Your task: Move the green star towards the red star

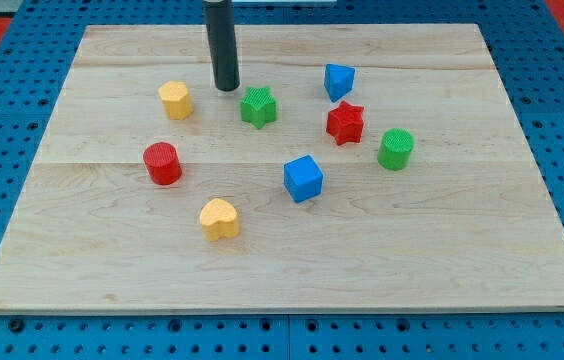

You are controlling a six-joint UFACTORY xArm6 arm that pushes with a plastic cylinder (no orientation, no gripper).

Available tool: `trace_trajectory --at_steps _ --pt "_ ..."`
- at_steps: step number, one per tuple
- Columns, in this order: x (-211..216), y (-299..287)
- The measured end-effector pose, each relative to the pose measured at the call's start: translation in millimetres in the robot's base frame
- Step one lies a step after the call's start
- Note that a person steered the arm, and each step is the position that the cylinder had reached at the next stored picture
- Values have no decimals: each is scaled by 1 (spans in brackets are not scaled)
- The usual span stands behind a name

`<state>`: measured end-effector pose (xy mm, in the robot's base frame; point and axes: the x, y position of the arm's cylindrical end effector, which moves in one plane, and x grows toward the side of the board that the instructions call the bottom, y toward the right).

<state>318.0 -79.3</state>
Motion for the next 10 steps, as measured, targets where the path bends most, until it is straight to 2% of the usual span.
trace_trajectory --at_steps 1,2,3,4,6,10 --pt "38 -9" --pt "54 4" --pt "55 21" --pt "54 6" --pt "20 14" --pt "52 85"
